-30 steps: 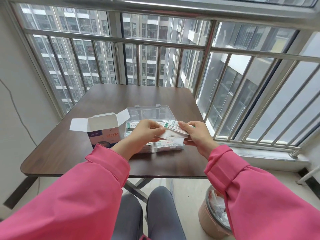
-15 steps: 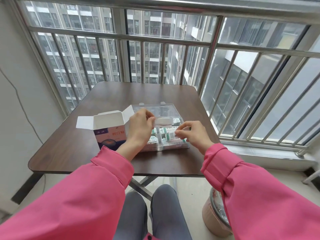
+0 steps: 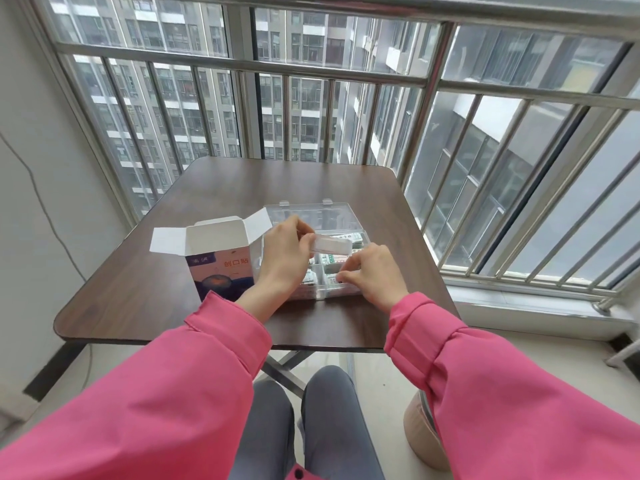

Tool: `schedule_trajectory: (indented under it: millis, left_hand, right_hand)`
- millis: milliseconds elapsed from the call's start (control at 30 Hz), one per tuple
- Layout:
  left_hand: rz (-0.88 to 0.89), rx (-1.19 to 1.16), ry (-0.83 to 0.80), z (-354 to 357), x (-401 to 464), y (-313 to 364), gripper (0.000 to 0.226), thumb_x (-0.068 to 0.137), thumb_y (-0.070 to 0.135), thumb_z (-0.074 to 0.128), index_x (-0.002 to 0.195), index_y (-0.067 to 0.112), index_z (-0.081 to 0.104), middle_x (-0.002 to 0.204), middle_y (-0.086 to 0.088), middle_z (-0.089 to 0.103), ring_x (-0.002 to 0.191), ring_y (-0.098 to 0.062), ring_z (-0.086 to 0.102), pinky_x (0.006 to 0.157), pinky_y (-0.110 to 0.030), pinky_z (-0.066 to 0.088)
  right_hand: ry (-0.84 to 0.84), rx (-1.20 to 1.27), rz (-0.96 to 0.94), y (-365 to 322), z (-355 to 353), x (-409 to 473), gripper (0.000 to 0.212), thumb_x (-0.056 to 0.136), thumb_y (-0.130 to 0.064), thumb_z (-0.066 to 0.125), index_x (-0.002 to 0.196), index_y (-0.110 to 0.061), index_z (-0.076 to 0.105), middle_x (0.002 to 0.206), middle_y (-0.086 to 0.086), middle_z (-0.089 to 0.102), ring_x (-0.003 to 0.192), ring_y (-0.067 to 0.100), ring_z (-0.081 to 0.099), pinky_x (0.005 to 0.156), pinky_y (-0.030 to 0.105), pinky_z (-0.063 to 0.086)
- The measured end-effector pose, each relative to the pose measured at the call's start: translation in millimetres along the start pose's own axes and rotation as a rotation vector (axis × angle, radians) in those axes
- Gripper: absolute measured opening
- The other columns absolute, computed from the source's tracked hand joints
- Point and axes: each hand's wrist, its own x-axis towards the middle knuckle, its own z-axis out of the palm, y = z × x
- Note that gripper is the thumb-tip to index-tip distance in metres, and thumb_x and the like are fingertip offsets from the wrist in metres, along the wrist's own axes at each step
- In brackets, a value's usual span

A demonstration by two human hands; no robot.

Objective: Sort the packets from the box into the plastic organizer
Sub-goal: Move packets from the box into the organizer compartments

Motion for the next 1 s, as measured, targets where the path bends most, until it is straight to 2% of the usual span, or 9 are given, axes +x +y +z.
schedule_trajectory:
  millis: [133, 233, 333, 433, 567, 733, 800, 900, 1000]
  left_hand:
    - [-0.008, -0.024, -0.005, 1.1, -0.8, 0.6, 0.007, 0.091, 0.008, 0.055, 0.092, 0.006, 0.062, 0.084, -0.002, 0.058, 0.079, -0.015, 0.055, 0.075, -0.023, 0.044]
    - [-0.022, -0.07, -0.013, 0.7, -2.1, 2.8, 0.007, 0.092, 0.007, 0.055, 0.093, 0.004, 0.062, 0.082, -0.001, 0.057, 0.068, -0.009, 0.053, 0.063, -0.011, 0.038]
    - [-0.132, -0.256, -0.056, 3.8, -3.9, 5.6, 0.004, 0.092, 0.007, 0.057, 0.091, 0.006, 0.06, 0.076, 0.001, 0.056, 0.06, -0.003, 0.054, 0.054, -0.006, 0.044]
    - [-0.242, -0.528, -0.122, 9.2, -5.5, 7.2, 0.003, 0.09, 0.0, 0.058, 0.09, 0.001, 0.06, 0.079, -0.007, 0.056, 0.071, -0.017, 0.06, 0.06, -0.016, 0.056]
    - [-0.217, -0.544, -0.229, 9.7, -8.2, 9.0, 0.007, 0.088, 0.002, 0.061, 0.09, 0.008, 0.063, 0.081, -0.008, 0.063, 0.066, -0.015, 0.066, 0.06, -0.023, 0.057]
    - [-0.116, -0.354, -0.287, 7.7, -6.9, 6.2, 0.023, 0.085, 0.003, 0.065, 0.075, 0.023, 0.066, 0.079, -0.003, 0.066, 0.068, -0.019, 0.069, 0.063, -0.024, 0.052]
    - [-0.052, -0.29, -0.29, 9.3, -6.7, 5.5, 0.019, 0.08, 0.005, 0.071, 0.074, 0.022, 0.069, 0.08, -0.004, 0.069, 0.073, -0.014, 0.067, 0.072, -0.022, 0.051]
    - [-0.035, -0.26, -0.327, 13.7, -8.7, 2.9, 0.006, 0.078, 0.012, 0.075, 0.083, 0.016, 0.074, 0.084, -0.003, 0.073, 0.081, -0.012, 0.069, 0.081, -0.02, 0.052]
    - [-0.017, -0.169, -0.312, 18.7, -9.3, 0.7, 0.009, 0.08, 0.009, 0.072, 0.089, 0.011, 0.074, 0.087, -0.004, 0.071, 0.081, -0.014, 0.068, 0.075, -0.01, 0.047]
  right_hand:
    - [-0.003, 0.001, -0.007, 0.8, -11.3, -2.2, 0.018, 0.081, -0.029, 0.069, 0.094, -0.018, 0.075, 0.101, 0.012, 0.062, 0.103, 0.029, 0.053, 0.09, 0.034, 0.041]
    - [0.078, 0.165, 0.022, 7.5, -25.8, -2.7, 0.022, 0.088, -0.008, 0.055, 0.098, -0.011, 0.073, 0.099, 0.01, 0.069, 0.097, 0.024, 0.06, 0.087, 0.028, 0.039]
    - [0.04, 0.681, 0.163, 9.2, -45.5, -5.0, 0.02, 0.092, -0.007, 0.049, 0.09, -0.013, 0.068, 0.084, 0.008, 0.067, 0.066, 0.014, 0.063, 0.059, 0.023, 0.048]
    - [-0.093, 0.898, 0.181, 9.8, -52.1, -10.8, 0.003, 0.09, -0.015, 0.061, 0.088, -0.013, 0.061, 0.076, 0.006, 0.067, 0.048, 0.007, 0.06, 0.039, 0.013, 0.035]
    - [-0.058, 1.062, 0.209, 13.3, -52.9, -12.5, 0.011, 0.085, -0.001, 0.063, 0.083, -0.01, 0.058, 0.07, 0.008, 0.064, 0.045, 0.006, 0.06, 0.043, 0.012, 0.042]
    - [-0.107, 1.35, 0.254, 18.6, -50.1, -9.5, 0.011, 0.089, -0.005, 0.059, 0.082, 0.003, 0.063, 0.07, 0.009, 0.068, 0.068, 0.015, 0.067, 0.068, 0.016, 0.055]
    - [-0.088, 1.336, 0.262, 22.2, -49.4, -7.3, 0.019, 0.09, -0.011, 0.059, 0.081, 0.005, 0.064, 0.071, 0.011, 0.069, 0.07, 0.015, 0.067, 0.07, 0.016, 0.055]
    - [-0.064, 1.013, 0.189, 25.7, -46.1, -6.0, 0.003, 0.08, 0.002, 0.067, 0.08, 0.0, 0.066, 0.076, 0.012, 0.065, 0.073, 0.016, 0.062, 0.073, 0.016, 0.053]
    - [-0.045, 0.76, 0.167, 27.9, -42.7, -3.7, 0.022, 0.073, 0.009, 0.072, 0.074, -0.012, 0.065, 0.075, 0.012, 0.064, 0.07, 0.018, 0.061, 0.071, 0.023, 0.054]
